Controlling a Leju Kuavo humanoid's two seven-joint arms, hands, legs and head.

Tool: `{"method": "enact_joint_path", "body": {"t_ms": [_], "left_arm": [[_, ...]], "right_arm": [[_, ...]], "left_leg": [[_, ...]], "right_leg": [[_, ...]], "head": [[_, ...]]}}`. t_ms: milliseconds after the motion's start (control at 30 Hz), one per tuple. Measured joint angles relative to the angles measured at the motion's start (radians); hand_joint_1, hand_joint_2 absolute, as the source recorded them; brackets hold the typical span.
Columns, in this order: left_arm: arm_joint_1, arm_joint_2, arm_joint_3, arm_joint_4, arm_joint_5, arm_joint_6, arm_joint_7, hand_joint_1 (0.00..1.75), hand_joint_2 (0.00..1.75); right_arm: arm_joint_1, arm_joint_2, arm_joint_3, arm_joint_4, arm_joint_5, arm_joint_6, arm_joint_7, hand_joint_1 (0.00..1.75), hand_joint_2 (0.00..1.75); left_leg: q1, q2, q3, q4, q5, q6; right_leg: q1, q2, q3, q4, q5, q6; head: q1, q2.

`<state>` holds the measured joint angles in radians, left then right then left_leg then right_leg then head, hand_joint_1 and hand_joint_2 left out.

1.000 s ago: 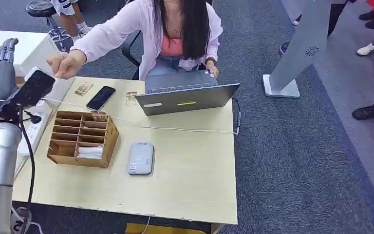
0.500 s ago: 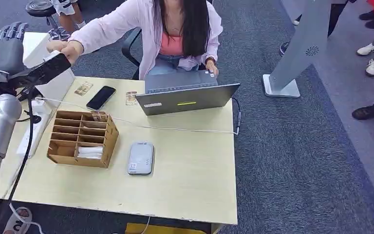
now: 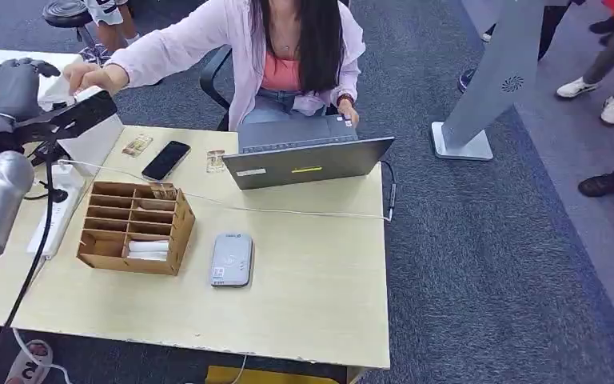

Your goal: Pass the card to the sensor for recognition and then transmit it.

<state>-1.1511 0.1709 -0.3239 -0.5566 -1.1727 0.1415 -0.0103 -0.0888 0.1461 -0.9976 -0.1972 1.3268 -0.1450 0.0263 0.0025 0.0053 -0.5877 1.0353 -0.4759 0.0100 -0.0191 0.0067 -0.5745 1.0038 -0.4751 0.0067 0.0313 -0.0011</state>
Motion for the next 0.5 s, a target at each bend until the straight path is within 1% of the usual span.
{"method": "enact_joint_path", "body": {"t_ms": [33,67,500], "left_arm": [[0.000,0.000,0.000,0.002,0.000,0.000,-0.002,1.75,1.75],[0.000,0.000,0.000,0.005,0.000,0.000,-0.004,1.75,1.75],[0.001,0.005,0.000,0.013,0.003,0.001,-0.009,1.75,1.75]], "right_arm": [[0.000,0.000,0.000,0.000,0.000,0.000,0.000,0.00,1.75],[0.000,0.000,0.000,0.000,0.000,0.000,0.000,0.00,0.00],[-0.001,0.000,0.000,0.000,0.000,0.000,-0.002,0.00,0.00]], "left_leg": [[0.000,0.000,0.000,0.000,0.000,0.000],[0.000,0.000,0.000,0.000,0.000,0.000],[0.000,0.000,0.000,0.000,0.000,0.000]], "right_leg": [[0.000,0.000,0.000,0.000,0.000,0.000],[0.000,0.000,0.000,0.000,0.000,0.000],[0.000,0.000,0.000,0.000,0.000,0.000]], "head": [[0.000,0.000],[0.000,0.000],[0.000,0.000]]}}
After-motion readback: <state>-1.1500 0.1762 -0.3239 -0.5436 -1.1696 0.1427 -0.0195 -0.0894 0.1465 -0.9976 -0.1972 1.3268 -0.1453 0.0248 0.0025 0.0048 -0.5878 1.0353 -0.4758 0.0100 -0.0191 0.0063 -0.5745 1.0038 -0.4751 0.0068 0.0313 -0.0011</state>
